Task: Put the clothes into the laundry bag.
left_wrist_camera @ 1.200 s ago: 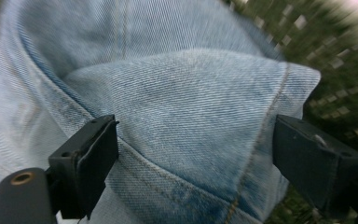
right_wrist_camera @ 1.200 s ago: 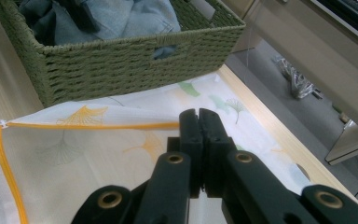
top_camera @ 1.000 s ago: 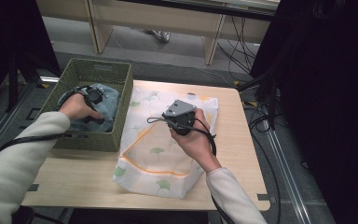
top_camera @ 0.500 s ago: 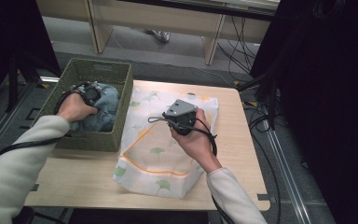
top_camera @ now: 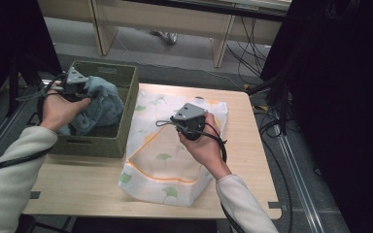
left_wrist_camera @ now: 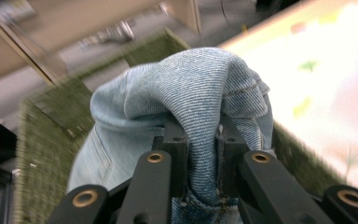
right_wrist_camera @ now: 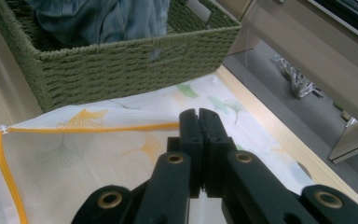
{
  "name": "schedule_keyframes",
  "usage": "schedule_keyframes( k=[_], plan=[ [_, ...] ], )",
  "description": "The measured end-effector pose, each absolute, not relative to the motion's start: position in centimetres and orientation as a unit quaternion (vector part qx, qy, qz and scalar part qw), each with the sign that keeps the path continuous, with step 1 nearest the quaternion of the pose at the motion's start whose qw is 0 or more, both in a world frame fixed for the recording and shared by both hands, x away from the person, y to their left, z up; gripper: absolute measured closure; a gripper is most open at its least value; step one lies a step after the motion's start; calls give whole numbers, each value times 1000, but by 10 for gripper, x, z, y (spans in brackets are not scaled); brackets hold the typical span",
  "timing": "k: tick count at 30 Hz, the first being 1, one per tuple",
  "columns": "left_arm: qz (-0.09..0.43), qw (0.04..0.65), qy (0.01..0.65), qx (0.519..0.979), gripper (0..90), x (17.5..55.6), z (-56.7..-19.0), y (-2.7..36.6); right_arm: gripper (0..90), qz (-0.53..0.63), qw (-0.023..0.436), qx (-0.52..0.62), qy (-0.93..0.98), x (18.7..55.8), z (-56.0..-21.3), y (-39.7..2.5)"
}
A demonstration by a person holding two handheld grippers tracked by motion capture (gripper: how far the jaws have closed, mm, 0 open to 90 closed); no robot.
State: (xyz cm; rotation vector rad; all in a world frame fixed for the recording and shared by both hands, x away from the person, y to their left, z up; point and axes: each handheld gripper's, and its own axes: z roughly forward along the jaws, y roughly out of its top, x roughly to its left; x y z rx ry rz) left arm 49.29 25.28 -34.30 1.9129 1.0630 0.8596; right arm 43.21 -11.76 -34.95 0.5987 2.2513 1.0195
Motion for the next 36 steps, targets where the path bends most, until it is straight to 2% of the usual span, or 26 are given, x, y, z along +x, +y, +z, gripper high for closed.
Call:
schedule_keyframes(
  k=[4, 7, 23, 36],
  plan=[
    [367, 428, 419, 712, 780, 483, -325, 264, 900, 385, 294, 226, 845, 433, -350, -118],
    [371, 461, 414, 691, 782, 475, -309, 268, 900, 385, 294, 226, 845, 433, -350, -117],
    [411, 525, 334, 666, 782, 431, -251, 245, 900, 390, 291, 233, 842, 432, -350, -119],
    [413, 544, 303, 665, 782, 406, -236, 237, 900, 393, 287, 239, 840, 432, -349, -120]
  ],
)
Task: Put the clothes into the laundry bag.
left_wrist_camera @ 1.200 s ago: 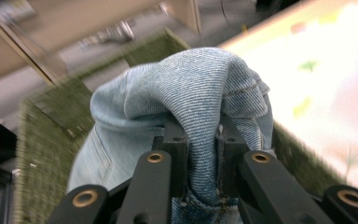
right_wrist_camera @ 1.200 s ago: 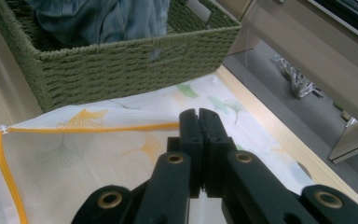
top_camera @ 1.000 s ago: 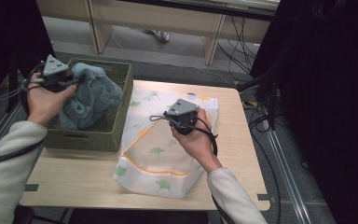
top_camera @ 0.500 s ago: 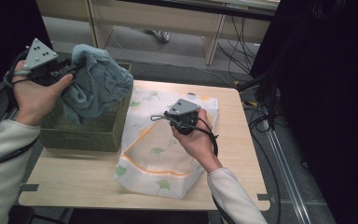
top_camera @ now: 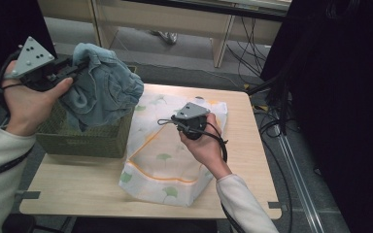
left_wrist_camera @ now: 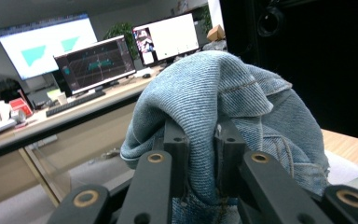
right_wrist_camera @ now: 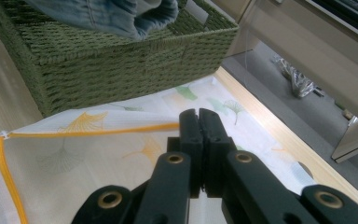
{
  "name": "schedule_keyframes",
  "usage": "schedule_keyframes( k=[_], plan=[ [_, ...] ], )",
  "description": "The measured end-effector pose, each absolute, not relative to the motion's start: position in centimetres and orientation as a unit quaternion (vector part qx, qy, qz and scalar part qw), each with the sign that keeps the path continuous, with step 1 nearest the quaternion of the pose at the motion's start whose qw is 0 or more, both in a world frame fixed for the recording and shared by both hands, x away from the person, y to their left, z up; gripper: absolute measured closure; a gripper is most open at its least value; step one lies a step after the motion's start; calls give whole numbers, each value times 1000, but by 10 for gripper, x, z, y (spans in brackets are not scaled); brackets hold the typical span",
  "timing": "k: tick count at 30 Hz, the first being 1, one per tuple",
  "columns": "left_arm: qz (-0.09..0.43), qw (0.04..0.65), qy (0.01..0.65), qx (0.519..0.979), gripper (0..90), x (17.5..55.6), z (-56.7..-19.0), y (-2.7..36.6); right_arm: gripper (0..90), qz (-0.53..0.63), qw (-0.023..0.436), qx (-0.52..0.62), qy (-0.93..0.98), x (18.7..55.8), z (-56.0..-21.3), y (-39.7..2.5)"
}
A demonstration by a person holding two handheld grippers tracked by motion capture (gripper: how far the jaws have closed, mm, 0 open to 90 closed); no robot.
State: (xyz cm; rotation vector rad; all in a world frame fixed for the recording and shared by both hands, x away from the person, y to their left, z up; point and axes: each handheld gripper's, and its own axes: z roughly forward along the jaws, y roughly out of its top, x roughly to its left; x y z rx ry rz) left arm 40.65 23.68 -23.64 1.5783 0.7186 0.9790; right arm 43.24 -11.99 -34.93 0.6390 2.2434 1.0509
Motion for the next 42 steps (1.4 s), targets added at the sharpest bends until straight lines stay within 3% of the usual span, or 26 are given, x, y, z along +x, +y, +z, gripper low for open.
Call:
schedule_keyframes(
  k=[17, 42],
  plan=[
    [400, 582, 238, 667, 782, 363, -217, 228, 900, 400, 286, 238, 837, 433, -347, -122],
    [314, 606, 162, 713, 781, 300, -228, 201, 900, 402, 285, 239, 837, 433, -347, -121]
  ],
)
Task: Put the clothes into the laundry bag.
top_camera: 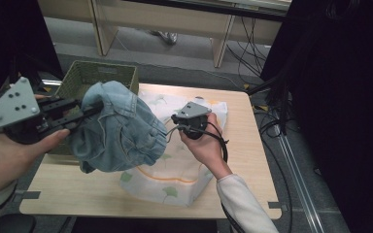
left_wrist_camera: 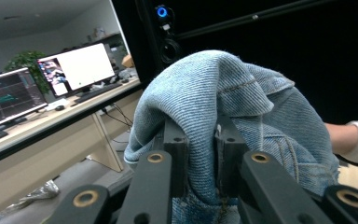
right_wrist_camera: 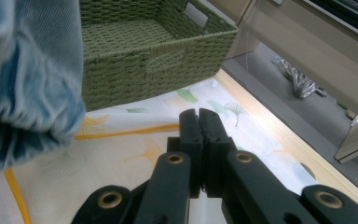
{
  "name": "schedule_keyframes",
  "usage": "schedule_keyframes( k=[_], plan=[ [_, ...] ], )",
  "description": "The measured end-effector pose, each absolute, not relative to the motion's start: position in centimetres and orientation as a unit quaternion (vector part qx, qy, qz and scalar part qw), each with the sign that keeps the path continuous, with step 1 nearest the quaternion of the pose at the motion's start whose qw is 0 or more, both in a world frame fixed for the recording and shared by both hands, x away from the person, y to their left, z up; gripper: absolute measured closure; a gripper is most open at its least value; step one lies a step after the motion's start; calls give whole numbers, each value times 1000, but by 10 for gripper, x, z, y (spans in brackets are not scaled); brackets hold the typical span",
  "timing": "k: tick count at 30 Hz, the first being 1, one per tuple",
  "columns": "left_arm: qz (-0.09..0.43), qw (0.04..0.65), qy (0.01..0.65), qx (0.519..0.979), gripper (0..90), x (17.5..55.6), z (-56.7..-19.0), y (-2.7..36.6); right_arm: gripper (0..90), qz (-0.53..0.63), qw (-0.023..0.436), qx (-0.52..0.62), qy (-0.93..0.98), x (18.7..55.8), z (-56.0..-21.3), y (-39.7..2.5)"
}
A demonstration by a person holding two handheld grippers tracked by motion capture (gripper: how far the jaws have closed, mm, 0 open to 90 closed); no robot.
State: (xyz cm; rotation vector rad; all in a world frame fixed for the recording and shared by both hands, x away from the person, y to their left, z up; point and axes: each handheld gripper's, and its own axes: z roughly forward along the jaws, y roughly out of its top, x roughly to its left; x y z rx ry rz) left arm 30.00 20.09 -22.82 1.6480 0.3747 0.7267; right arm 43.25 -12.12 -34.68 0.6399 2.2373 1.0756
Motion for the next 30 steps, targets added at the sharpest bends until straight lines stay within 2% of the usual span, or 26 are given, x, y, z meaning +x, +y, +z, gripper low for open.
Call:
schedule_keyframes(
  k=[30],
  plan=[
    [297, 578, 166, 742, 781, 308, -250, 186, 900, 405, 282, 242, 836, 432, -346, -121]
  ],
)
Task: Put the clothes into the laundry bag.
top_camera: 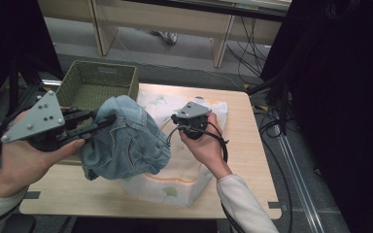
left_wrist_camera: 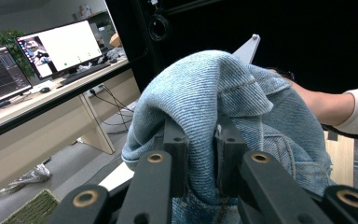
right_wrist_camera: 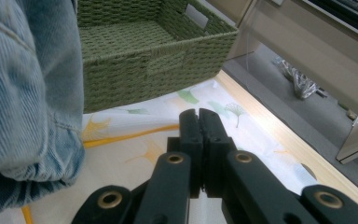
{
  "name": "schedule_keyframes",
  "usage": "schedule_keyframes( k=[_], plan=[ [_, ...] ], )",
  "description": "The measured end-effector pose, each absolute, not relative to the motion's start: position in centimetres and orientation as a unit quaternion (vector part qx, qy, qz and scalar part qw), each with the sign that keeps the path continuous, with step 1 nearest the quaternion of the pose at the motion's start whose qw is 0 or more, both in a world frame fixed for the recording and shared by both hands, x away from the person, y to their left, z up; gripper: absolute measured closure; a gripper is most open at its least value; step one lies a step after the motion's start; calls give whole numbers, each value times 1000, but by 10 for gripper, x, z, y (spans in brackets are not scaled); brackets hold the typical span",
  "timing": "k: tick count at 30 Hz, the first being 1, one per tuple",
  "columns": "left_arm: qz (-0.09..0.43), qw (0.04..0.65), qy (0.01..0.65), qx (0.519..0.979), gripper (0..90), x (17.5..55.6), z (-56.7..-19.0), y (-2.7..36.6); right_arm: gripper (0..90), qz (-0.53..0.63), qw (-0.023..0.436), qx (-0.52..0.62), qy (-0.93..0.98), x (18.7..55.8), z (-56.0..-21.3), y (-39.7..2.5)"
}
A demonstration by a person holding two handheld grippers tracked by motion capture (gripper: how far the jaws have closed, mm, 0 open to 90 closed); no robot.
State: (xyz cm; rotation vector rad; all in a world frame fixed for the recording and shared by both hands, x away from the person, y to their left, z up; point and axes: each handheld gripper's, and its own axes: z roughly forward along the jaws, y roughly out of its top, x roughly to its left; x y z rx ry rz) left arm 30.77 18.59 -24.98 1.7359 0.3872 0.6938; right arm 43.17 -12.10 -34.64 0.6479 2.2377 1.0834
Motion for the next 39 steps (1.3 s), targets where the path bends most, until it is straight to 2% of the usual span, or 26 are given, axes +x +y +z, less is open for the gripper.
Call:
schedule_keyframes(
  k=[11, 24, 39],
  plan=[
    [277, 569, 179, 753, 781, 312, -259, 177, 900, 406, 282, 242, 835, 431, -346, -121],
    [290, 544, 162, 771, 780, 321, -267, 167, 900, 405, 283, 235, 837, 431, -346, -120],
    [290, 489, 144, 810, 778, 332, -288, 139, 900, 409, 272, 236, 839, 430, -349, -116]
  ],
)
